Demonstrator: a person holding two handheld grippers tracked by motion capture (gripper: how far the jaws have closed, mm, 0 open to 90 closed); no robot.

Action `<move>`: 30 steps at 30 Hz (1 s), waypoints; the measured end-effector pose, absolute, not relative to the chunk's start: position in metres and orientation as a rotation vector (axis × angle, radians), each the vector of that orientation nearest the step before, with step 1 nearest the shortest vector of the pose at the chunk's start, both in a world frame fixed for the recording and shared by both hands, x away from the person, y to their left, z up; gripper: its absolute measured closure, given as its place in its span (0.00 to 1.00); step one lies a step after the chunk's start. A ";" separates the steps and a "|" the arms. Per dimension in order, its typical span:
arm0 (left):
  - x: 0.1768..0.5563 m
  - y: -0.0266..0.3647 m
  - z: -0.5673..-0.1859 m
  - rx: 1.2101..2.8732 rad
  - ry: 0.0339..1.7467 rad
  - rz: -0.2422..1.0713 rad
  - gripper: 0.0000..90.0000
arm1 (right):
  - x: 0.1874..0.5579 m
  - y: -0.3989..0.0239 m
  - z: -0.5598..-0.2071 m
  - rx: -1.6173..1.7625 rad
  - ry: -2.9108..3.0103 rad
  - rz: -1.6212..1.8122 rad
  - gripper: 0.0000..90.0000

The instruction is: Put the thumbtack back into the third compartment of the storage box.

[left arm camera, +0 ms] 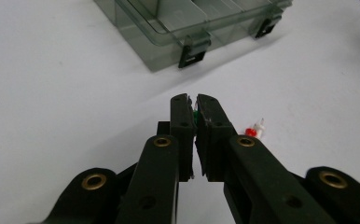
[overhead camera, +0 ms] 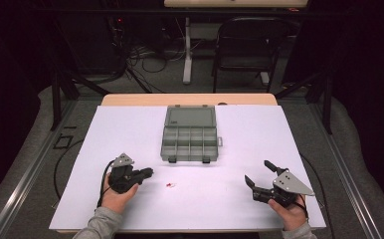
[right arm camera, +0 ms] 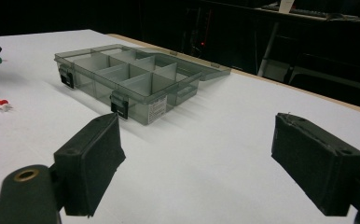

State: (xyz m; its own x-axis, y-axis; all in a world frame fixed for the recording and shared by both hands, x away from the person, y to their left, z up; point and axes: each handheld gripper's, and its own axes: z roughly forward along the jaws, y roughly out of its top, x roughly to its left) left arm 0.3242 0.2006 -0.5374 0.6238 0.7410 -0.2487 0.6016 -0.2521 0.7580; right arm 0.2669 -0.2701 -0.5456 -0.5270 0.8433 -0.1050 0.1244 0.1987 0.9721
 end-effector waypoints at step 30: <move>0.398 0.180 -0.463 1.989 1.077 0.247 0.95 | 0.267 -0.269 -0.546 0.918 1.803 1.390 0.17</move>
State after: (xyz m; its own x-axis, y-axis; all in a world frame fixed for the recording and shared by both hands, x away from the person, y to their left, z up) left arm 0.3979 0.1798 -0.4630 0.6112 0.7646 -0.2045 0.5994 -0.2783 0.7505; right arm 0.2668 -0.2693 -0.5456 -0.5254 0.8460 -0.0906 0.1278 0.1837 0.9746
